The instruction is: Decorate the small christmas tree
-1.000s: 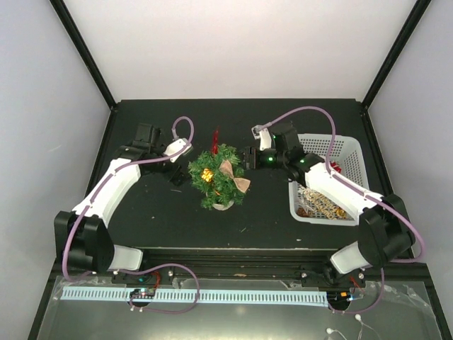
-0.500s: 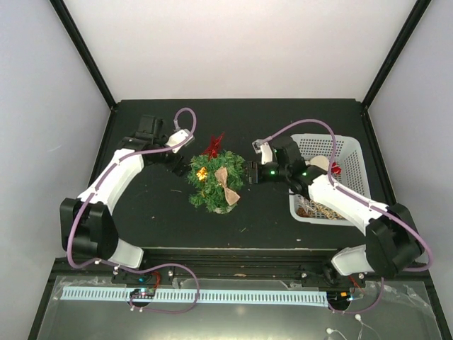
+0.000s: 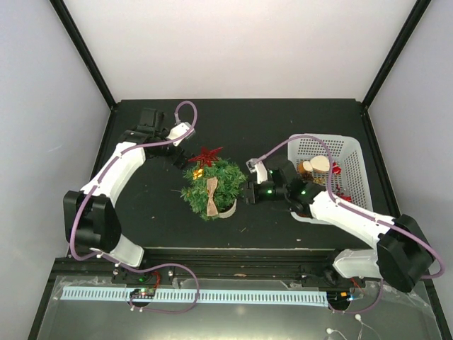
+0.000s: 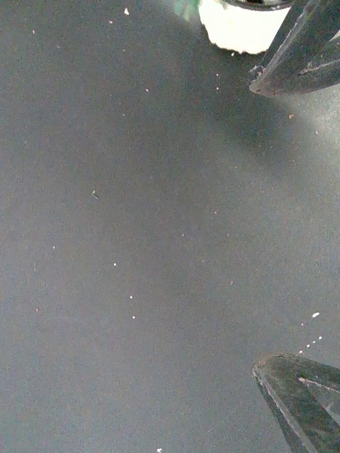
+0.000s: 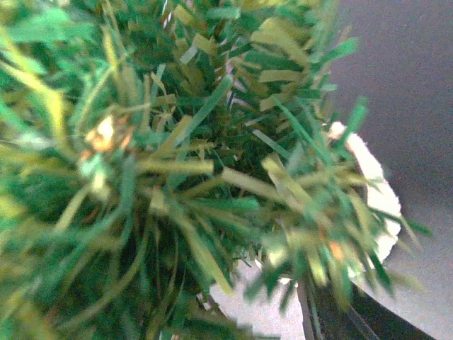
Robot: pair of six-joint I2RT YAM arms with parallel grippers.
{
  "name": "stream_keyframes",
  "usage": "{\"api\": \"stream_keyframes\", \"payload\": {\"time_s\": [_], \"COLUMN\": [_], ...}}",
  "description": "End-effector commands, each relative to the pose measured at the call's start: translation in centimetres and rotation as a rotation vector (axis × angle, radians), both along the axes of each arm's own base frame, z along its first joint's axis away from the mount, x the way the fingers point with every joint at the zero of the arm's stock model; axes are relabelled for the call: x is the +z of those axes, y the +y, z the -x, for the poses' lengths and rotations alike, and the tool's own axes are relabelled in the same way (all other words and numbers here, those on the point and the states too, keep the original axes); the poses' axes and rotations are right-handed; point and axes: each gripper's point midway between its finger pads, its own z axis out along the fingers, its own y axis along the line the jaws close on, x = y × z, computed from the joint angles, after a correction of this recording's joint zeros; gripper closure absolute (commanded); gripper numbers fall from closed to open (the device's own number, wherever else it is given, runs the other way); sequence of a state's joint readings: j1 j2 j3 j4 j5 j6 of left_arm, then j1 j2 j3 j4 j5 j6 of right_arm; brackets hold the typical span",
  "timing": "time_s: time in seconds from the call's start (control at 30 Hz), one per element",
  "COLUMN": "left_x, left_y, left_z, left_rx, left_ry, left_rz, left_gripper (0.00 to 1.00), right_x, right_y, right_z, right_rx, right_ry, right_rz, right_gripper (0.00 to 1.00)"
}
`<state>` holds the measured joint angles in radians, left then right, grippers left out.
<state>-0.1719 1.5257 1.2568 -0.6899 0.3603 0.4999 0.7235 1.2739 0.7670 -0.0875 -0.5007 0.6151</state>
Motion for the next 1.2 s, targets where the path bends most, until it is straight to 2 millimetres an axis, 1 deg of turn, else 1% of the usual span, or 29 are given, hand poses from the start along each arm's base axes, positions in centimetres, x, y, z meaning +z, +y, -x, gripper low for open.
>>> {"api": "stream_keyframes", "payload": {"time_s": [0.0,0.13,0.27,0.37,0.43,0.53,0.7,0.83,0.87,0.97,1.07,1.17], "left_x": [1.3,1.7,2.2,2.5,2.7,2.7,2.9,2.5,3.0,2.9,2.8,2.7], "left_y": [0.6,2.2,3.9,5.2,5.8,6.1,5.9,5.9,5.9,5.9,5.9,6.0], "left_z": [-1.0,-0.9,0.0,0.8,1.4,2.2,3.2,3.6,3.9,4.4,4.8,5.3], "left_rx": [0.037,0.075,0.095,0.112,0.117,0.116,0.111,0.112,0.113,0.113,0.116,0.120], "left_ry": [-0.045,-0.077,-0.098,-0.111,-0.116,-0.121,-0.110,-0.098,-0.114,-0.110,-0.106,-0.101], "left_rz": [-0.030,-0.093,-0.121,-0.138,-0.143,-0.147,-0.129,-0.127,-0.123,-0.118,-0.118,-0.119], "left_gripper": [0.01,0.01,0.01,0.01,0.01,0.01,0.01,0.01,0.01,0.01,0.01,0.01], "right_x": [0.0,0.1,0.2,0.4,0.4,0.1,-1.1,-1.1,-1.1,-1.0,-0.7,-0.1], "right_y": [0.4,0.2,0.2,0.4,0.6,0.7,0.5,0.3,0.2,-0.1,-1.0,-2.7], "right_z": [1.0,1.5,2.0,2.8,3.7,4.8,6.4,7.4,7.6,8.1,8.3,8.0], "right_rx": [-0.006,-0.011,-0.002,0.015,0.032,0.045,0.054,0.055,0.054,0.055,0.034,-0.011], "right_ry": [-0.001,-0.002,0.001,-0.007,-0.014,-0.020,0.012,0.014,0.014,0.014,-0.002,-0.048], "right_rz": [-0.013,-0.018,-0.022,-0.013,0.002,0.038,0.058,0.059,0.058,0.062,0.082,0.117], "right_gripper": [0.47,0.47,0.47,0.47,0.47,0.47,0.47,0.46,0.45,0.43,0.40,0.37]}}
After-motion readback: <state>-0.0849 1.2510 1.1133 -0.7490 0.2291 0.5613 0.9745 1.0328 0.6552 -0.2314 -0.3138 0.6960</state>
